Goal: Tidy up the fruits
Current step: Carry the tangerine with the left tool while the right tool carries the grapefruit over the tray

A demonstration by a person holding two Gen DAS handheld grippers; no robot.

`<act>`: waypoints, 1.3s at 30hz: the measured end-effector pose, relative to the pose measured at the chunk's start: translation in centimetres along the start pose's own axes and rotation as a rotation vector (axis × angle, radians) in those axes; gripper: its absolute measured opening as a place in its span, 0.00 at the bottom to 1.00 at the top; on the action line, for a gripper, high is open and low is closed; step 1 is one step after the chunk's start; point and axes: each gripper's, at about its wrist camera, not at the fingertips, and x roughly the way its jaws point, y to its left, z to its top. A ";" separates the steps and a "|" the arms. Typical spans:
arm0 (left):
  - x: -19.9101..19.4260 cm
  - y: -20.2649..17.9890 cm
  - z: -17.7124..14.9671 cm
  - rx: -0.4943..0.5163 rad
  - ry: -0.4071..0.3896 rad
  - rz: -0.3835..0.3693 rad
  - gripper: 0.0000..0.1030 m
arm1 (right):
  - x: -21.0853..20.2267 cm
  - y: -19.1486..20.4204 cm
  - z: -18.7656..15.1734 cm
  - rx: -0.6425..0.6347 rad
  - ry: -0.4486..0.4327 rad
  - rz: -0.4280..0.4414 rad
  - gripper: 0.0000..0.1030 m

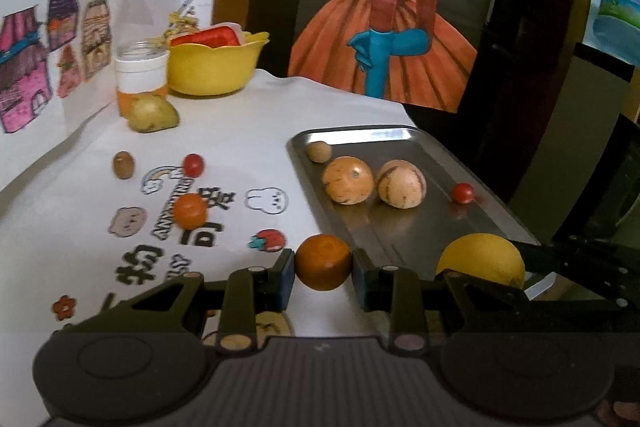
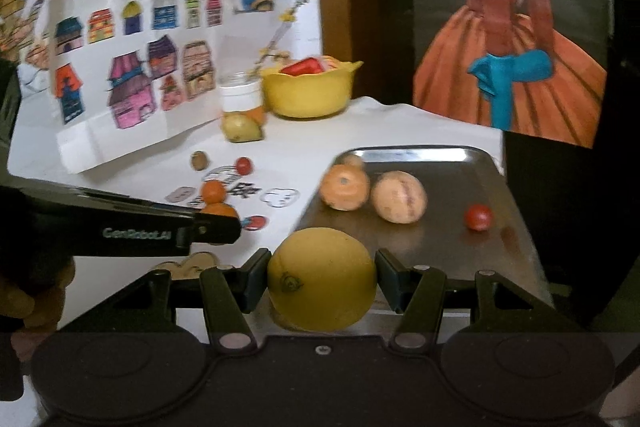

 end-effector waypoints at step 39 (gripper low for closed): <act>5.3 -3.4 0.7 0.010 0.049 -0.057 0.33 | 2.1 -5.5 -0.6 0.116 -0.025 -0.088 0.64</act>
